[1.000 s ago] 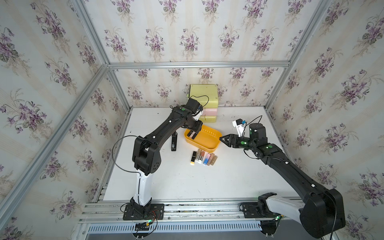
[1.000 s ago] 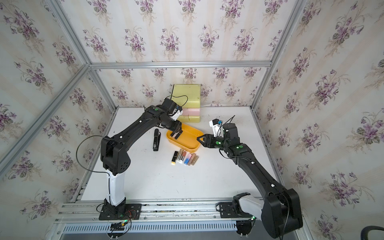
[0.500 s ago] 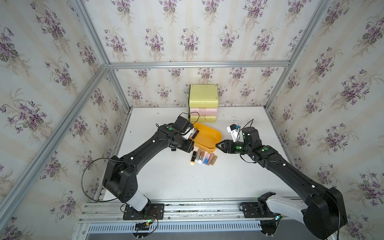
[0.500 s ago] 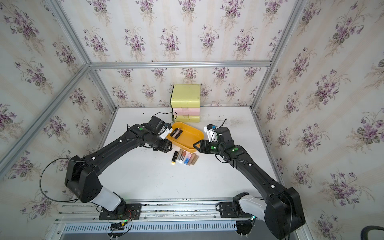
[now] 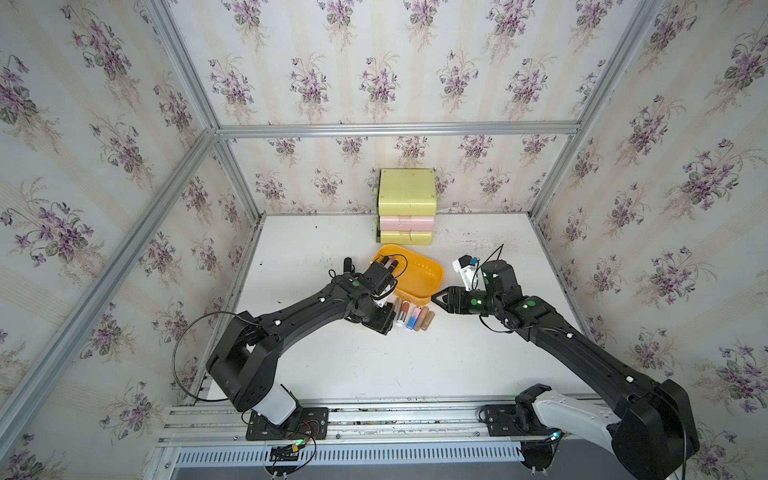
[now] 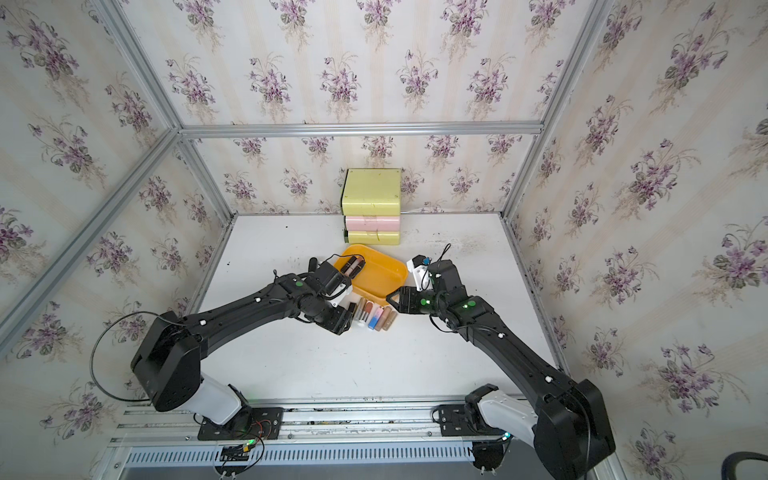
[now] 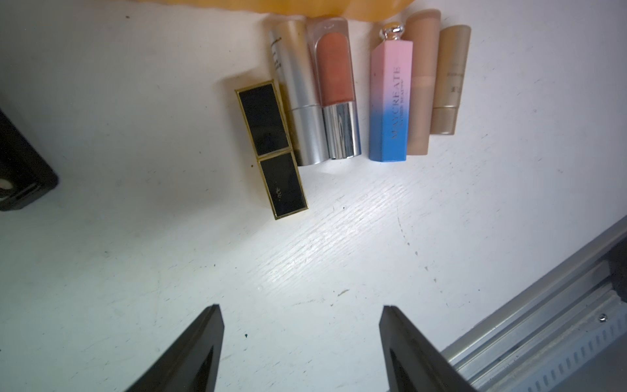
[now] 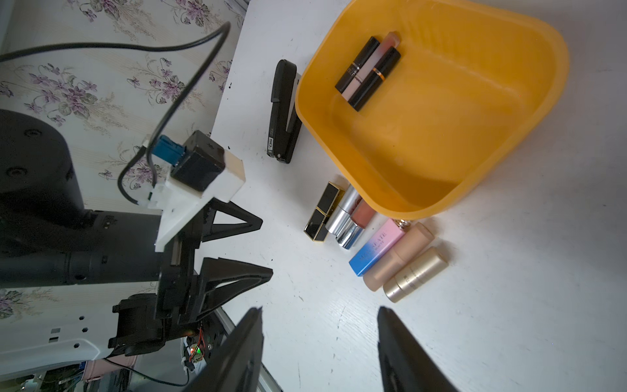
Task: Put the lipstick into the storage box
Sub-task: Pick up the lipstick at the center of the board.
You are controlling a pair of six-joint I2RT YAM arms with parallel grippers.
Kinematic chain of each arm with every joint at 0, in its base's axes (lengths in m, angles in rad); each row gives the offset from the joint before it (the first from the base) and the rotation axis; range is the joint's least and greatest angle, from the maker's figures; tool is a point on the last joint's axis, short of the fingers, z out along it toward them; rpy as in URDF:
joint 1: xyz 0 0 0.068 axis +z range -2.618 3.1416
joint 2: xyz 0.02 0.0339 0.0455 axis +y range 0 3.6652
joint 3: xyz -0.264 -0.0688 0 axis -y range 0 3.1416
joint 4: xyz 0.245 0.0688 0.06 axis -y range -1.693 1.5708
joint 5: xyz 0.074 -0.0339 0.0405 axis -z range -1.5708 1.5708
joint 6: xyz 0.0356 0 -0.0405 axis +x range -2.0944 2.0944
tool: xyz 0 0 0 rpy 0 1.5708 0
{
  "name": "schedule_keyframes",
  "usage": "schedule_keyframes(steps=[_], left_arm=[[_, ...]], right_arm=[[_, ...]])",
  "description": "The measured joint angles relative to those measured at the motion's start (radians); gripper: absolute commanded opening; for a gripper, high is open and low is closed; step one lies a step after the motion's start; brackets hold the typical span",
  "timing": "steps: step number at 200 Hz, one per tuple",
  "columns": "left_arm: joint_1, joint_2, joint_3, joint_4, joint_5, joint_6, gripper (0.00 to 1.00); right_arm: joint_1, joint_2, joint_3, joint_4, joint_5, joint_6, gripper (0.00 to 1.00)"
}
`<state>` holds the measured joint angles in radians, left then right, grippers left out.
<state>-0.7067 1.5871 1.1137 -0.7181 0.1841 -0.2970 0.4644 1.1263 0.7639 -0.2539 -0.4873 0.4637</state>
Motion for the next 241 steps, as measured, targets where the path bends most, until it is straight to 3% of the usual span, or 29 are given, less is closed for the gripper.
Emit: schedule_keyframes(steps=[75, 183, 225, 238, 241], left_arm=[[-0.021, 0.134, 0.059, 0.018, -0.101, -0.051, 0.73], [-0.020, 0.279, 0.130, 0.024, -0.121, -0.031, 0.72], [-0.006, 0.325, 0.169, 0.017, -0.125, -0.004, 0.61], [-0.002, 0.326, 0.167, 0.011, -0.126, 0.002, 0.56], [-0.001, 0.326, 0.165, 0.011, -0.126, 0.002, 0.51]], right_arm=[[0.000, 0.000, -0.010, 0.000, 0.000, -0.016, 0.57], [0.000, 0.027, -0.013, 0.005, 0.000, -0.035, 0.57], [0.000, 0.035, -0.016, 0.011, 0.000, -0.041, 0.57], [0.000, 0.038, -0.016, 0.011, 0.000, -0.042, 0.57], [0.000, 0.039, -0.016, 0.011, 0.000, -0.042, 0.57]])
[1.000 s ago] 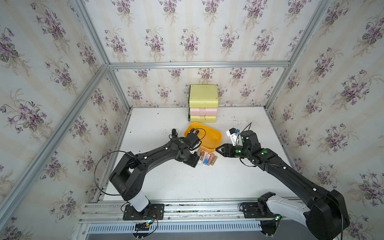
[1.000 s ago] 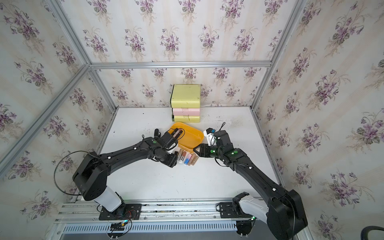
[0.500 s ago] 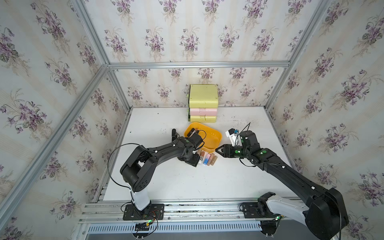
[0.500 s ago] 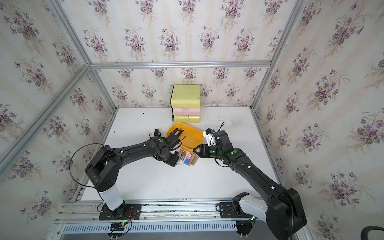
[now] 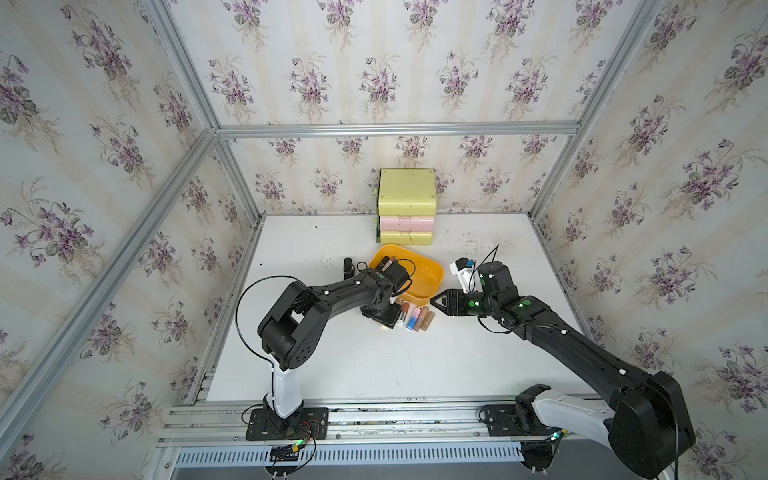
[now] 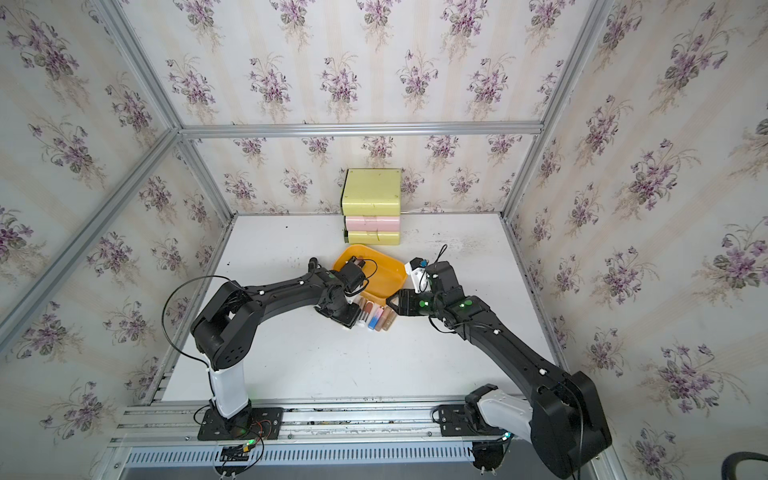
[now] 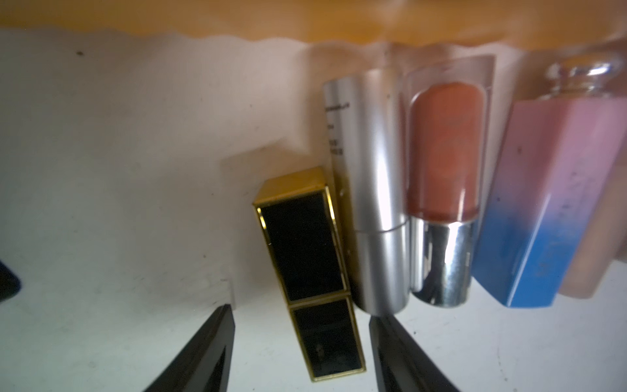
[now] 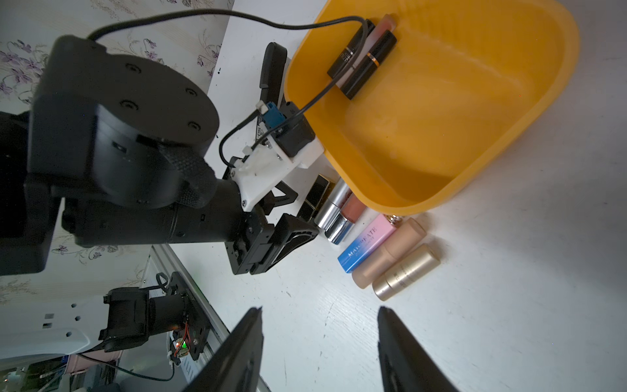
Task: Put the lipstick into the storage box
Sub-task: Pick up the lipstick at the center of the board.
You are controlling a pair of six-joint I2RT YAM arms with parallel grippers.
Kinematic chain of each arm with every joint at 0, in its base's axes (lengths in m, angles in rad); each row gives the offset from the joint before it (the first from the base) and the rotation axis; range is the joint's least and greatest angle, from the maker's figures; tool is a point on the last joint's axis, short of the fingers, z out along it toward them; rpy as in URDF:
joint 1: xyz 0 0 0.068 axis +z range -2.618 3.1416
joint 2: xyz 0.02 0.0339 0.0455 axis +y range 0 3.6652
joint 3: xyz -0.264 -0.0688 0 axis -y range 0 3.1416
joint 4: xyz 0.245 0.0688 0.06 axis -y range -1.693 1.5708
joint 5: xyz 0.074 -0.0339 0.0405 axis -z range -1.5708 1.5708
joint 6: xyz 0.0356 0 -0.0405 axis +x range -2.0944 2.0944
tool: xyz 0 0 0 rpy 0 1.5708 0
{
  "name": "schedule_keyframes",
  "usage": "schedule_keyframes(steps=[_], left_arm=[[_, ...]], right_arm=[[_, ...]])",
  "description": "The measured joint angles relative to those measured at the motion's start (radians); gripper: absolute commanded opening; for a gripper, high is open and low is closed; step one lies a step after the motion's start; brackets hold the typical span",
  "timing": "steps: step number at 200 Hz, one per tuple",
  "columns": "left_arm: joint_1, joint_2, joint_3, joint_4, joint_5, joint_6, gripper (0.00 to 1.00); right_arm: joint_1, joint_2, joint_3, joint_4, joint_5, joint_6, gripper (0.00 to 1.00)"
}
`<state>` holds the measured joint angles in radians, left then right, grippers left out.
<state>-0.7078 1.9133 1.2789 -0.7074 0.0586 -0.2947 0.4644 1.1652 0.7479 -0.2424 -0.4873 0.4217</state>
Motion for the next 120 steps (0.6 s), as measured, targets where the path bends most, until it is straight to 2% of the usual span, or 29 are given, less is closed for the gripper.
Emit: schedule_keyframes(steps=[24, 51, 84, 93, 105, 120], left_arm=[[0.005, 0.000, -0.026, 0.000, -0.005, 0.011, 0.46], [0.022, -0.005, -0.045, 0.020, 0.006, 0.014, 0.34], [0.037, -0.002, -0.046, 0.021, 0.020, 0.026, 0.32], [0.038, -0.001, -0.043, 0.017, 0.024, 0.034, 0.35], [0.040, 0.003, -0.037, 0.011, 0.032, 0.041, 0.51], [0.040, 0.014, -0.021, 0.008, 0.051, 0.046, 0.52]], right_arm=[[0.000, 0.010, 0.000, 0.005, 0.000, -0.002, 0.57], [0.000, 0.018, -0.002, 0.019, 0.000, -0.002, 0.57], [0.000, 0.020, -0.002, 0.022, 0.000, 0.001, 0.58], [0.000, 0.020, -0.002, 0.022, 0.000, 0.001, 0.58], [0.000, 0.020, -0.002, 0.022, 0.000, 0.001, 0.57], [0.000, 0.020, -0.002, 0.022, 0.000, 0.001, 0.57]])
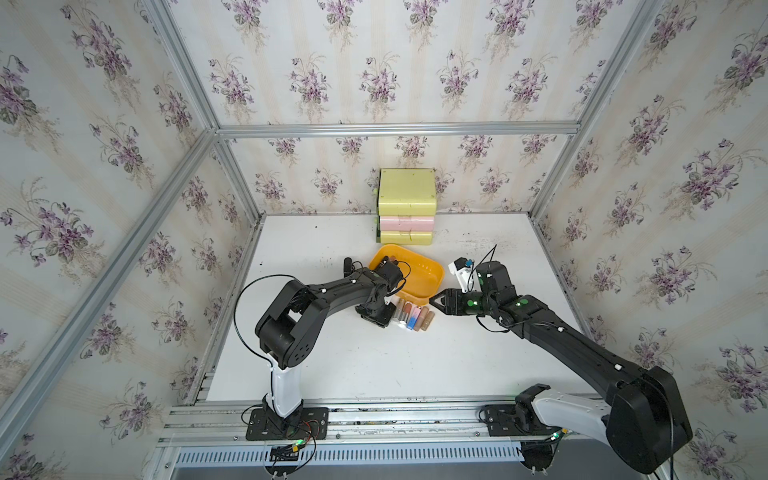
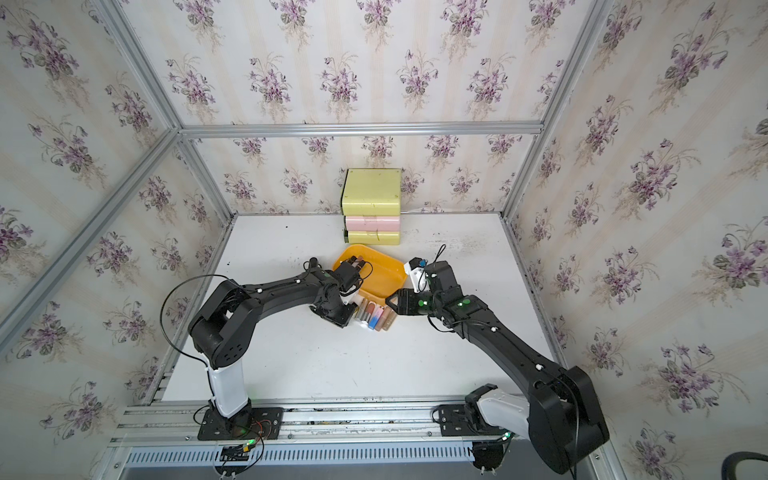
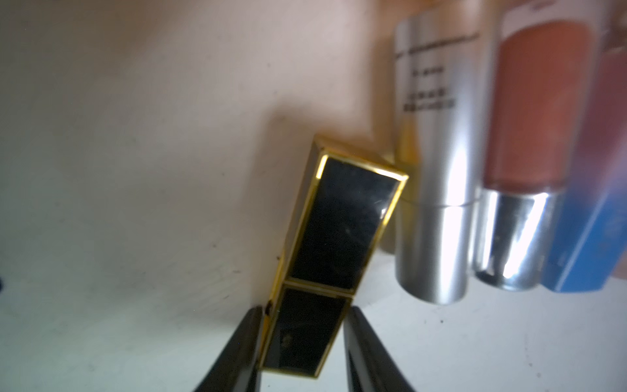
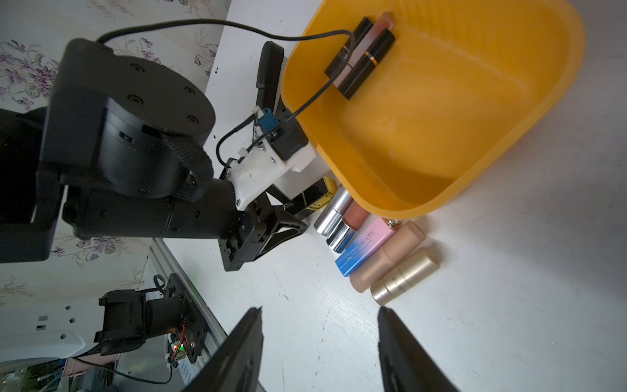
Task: Put the lipstick into the storage box
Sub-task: Pick up the lipstick at the center of the board.
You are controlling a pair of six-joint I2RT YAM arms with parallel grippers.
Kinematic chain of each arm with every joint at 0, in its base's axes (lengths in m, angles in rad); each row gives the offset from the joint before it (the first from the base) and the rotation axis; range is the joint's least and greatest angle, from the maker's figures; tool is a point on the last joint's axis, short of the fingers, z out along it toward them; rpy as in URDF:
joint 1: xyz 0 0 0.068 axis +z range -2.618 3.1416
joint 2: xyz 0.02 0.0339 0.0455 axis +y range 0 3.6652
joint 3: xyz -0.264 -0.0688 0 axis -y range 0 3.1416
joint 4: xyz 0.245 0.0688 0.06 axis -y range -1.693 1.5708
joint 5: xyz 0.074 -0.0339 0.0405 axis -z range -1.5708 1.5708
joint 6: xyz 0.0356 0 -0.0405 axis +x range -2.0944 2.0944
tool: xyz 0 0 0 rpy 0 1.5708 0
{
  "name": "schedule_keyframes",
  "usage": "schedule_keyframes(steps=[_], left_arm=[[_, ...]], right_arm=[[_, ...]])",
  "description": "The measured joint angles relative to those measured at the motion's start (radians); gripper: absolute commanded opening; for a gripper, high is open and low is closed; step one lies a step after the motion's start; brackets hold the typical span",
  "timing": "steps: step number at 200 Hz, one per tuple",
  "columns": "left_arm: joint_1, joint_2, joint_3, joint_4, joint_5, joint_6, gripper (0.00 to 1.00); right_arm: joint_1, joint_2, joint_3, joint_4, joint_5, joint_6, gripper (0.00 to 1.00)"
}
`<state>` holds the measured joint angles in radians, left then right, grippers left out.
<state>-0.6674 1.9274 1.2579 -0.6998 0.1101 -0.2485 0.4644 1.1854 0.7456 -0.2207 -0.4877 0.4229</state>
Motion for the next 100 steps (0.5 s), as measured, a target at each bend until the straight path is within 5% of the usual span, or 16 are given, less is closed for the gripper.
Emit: schedule_keyframes(steps=[46, 100], left_arm=[[0.022, 0.034, 0.043, -0.009, 0.005, 0.025, 0.50], [0.032, 0.040, 0.053, -0.023, -0.010, 0.040, 0.26]], right_arm=[[0.000, 0.000, -0.002, 0.000, 0.000, 0.001, 0.57], [0.000, 0.002, -0.002, 0.000, 0.000, 0.001, 0.57]])
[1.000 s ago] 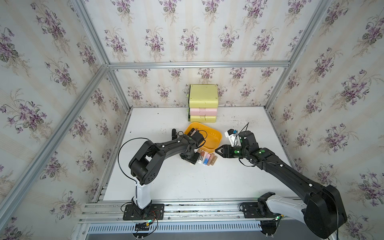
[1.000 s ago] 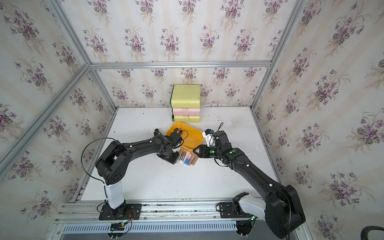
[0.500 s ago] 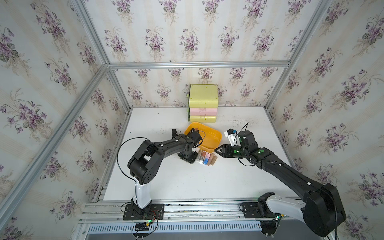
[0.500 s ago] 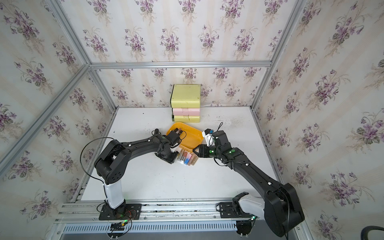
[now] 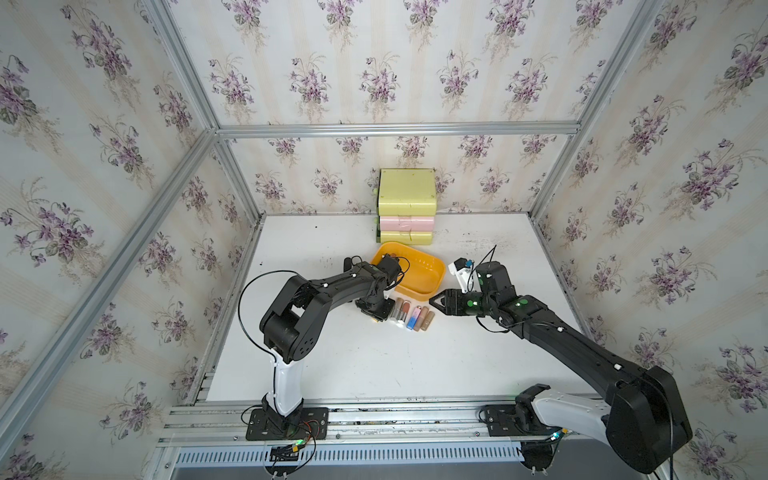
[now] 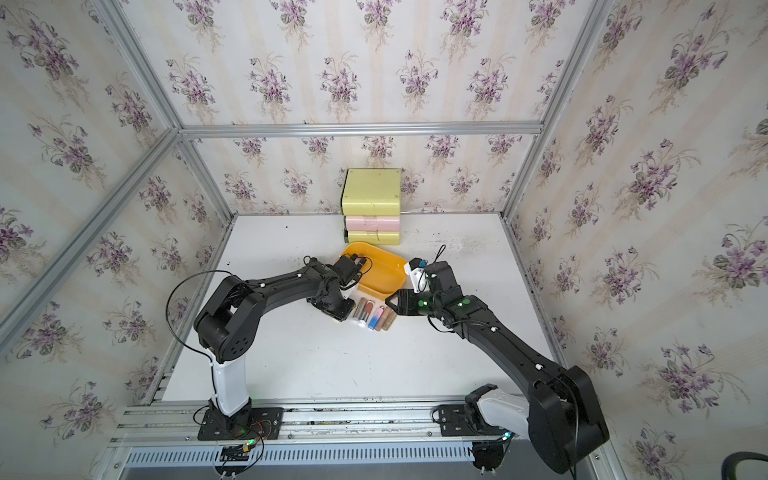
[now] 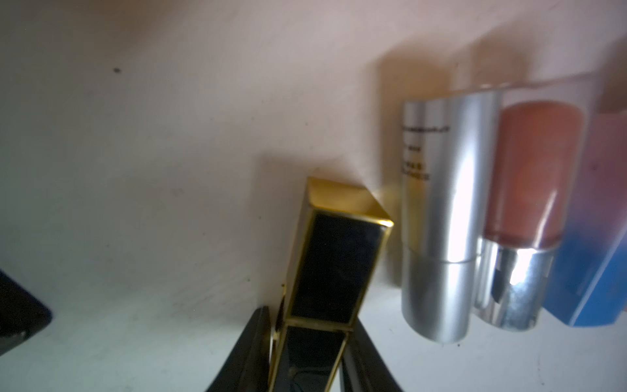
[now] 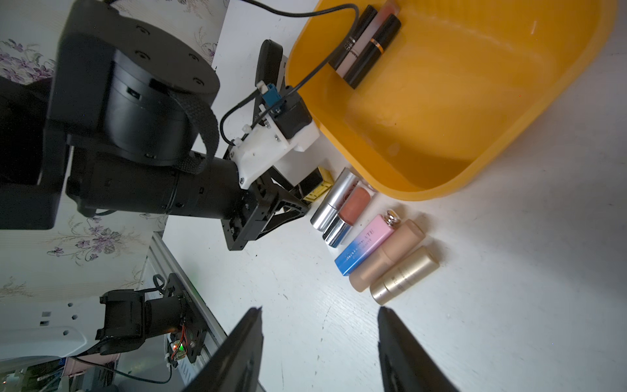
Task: Put the lipstick into the storage box
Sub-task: Pick up the lipstick at the center of the board.
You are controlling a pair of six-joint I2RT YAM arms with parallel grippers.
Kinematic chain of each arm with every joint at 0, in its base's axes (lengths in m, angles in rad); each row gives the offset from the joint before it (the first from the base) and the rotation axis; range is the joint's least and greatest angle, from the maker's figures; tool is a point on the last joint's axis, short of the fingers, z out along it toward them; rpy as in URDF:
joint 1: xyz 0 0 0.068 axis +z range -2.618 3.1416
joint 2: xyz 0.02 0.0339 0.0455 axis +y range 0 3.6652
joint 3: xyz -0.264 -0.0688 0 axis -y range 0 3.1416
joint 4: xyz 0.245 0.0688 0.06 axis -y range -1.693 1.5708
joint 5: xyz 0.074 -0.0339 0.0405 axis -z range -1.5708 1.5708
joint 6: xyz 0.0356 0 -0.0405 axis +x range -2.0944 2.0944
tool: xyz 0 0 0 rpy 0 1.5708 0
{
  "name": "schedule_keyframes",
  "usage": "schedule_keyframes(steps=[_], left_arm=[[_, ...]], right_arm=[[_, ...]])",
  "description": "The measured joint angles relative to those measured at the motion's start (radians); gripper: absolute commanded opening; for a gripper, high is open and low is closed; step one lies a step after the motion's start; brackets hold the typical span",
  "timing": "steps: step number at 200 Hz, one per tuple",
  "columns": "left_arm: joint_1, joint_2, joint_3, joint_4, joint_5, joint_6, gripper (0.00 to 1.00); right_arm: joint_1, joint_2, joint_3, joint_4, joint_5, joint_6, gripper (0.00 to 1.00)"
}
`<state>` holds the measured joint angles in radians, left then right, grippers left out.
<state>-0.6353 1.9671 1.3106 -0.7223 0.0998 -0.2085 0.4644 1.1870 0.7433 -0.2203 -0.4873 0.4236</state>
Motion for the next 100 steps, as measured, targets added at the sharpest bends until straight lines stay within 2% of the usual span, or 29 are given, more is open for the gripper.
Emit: schedule_keyframes(steps=[18, 51, 100], left_arm=[[0.000, -0.019, -0.019, 0.019, 0.000, 0.001, 0.23], [-0.003, -0.088, -0.094, 0.039, 0.043, 0.000, 0.22], [0.004, -0.291, -0.168, 0.007, 0.087, -0.009, 0.22]], right_arm=[[0.000, 0.000, 0.000, 0.002, 0.000, 0.004, 0.58], [0.000, 0.004, 0.001, 0.013, -0.002, 0.018, 0.58], [0.000, 0.017, 0.001, 0.060, -0.043, 0.032, 0.57]])
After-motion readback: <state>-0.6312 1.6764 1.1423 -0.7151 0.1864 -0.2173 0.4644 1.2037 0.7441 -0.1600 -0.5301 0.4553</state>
